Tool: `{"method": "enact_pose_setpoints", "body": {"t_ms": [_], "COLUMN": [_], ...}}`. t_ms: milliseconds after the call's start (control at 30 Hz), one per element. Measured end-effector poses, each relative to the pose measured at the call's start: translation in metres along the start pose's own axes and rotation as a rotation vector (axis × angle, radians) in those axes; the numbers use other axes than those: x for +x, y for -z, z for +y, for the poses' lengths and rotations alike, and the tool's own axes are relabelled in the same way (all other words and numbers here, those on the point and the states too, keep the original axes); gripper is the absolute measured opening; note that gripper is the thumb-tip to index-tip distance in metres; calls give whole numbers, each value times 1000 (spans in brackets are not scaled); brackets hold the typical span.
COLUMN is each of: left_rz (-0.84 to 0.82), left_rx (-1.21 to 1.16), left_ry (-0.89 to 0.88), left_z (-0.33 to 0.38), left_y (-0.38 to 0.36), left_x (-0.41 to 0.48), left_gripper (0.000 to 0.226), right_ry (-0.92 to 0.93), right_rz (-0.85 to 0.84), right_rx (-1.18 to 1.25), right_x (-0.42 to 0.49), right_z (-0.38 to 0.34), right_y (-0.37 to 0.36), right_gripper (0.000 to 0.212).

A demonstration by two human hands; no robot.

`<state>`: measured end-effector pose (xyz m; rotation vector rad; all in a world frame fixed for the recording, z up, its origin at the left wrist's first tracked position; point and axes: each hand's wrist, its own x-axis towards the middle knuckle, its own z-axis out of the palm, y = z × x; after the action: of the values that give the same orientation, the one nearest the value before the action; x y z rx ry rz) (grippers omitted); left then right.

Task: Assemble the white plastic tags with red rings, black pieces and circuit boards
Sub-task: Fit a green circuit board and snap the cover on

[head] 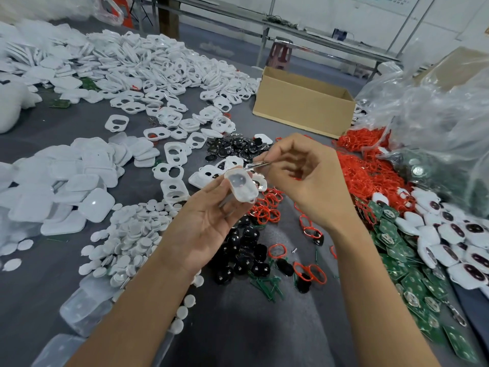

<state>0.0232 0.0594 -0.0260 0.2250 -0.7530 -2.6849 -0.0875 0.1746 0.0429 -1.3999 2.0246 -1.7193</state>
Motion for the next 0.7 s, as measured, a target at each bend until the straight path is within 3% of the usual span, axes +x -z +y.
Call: {"method": "enact_pose_setpoints", "body": {"t_ms": [167,400,567,700], "left_rz": [-22,-31,-19,18], "left_rx": [-3,2,12,-3], "left_ry": [-7,-3,7,17], "left_z": [0,0,1,0], "left_y": [1,1,1,1], "left_x": [0,1,0,0], "left_gripper": [29,28,28,25], "right_ry": [58,145,140,100], "right_rz": [-64,-116,-135,-159], "right_rx": [-17,-312,-448,-481], "right_x": [-1,-2,-3,-4], "right_z": [5,12,8,2], "right_y": [-4,-7,-4,-4], "right_gripper": [19,17,33,21]}}
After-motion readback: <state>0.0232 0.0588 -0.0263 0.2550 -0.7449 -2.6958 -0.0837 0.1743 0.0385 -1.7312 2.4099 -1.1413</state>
